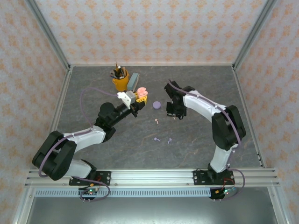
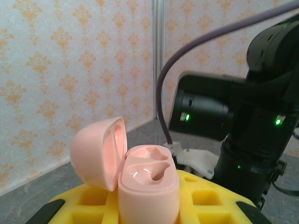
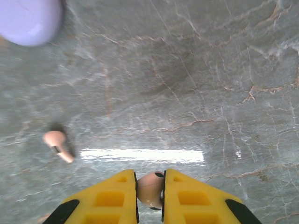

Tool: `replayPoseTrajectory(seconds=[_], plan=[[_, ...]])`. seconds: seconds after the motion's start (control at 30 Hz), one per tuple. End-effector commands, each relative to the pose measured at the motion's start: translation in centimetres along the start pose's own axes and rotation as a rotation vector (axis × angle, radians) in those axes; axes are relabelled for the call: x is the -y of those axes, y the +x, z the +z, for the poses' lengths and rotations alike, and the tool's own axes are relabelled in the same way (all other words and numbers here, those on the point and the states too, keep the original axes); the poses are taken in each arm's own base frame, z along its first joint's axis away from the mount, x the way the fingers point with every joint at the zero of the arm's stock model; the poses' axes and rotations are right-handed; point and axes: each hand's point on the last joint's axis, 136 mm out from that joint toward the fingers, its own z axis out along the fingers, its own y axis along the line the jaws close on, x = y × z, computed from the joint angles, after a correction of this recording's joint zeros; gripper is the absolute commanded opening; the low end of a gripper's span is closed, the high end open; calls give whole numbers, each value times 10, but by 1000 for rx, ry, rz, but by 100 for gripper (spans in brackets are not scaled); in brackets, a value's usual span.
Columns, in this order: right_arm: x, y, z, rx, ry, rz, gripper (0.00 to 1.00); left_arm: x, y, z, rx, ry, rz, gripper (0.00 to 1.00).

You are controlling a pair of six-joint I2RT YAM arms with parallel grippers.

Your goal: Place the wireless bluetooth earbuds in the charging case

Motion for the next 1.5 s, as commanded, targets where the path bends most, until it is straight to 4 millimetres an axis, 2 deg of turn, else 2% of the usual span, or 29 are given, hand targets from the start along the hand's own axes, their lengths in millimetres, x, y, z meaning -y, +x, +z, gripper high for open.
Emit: replayPoseTrajectory(seconds=[0.0, 0.23, 0.47, 0.6, 0.8, 1.13, 1.3, 1.47], plan=[[-13, -16, -30, 104, -95, 41, 16, 5, -19, 4, 43, 31, 22, 0], [-38, -40, -85, 253, -245, 49, 17, 15, -24, 5, 38, 76, 72, 0], [-56, -61, -152, 410, -367, 36, 16, 22, -31, 5, 50, 97, 135, 0], [-64, -68, -188, 478, -428, 23, 17, 24, -38, 7, 59, 97, 171, 0], [-73, -71, -232, 559, -522, 8, 17, 23, -45, 11, 74, 73, 213, 0], [-92, -69, -276, 644, -706, -18, 18, 17, -48, 23, 85, 49, 216, 0], [-104, -66, -286, 674, -814, -44, 18, 15, -51, 29, 100, 41, 200, 0], [-113, -63, -285, 666, -896, -55, 18, 14, -55, 33, 109, 37, 194, 0]])
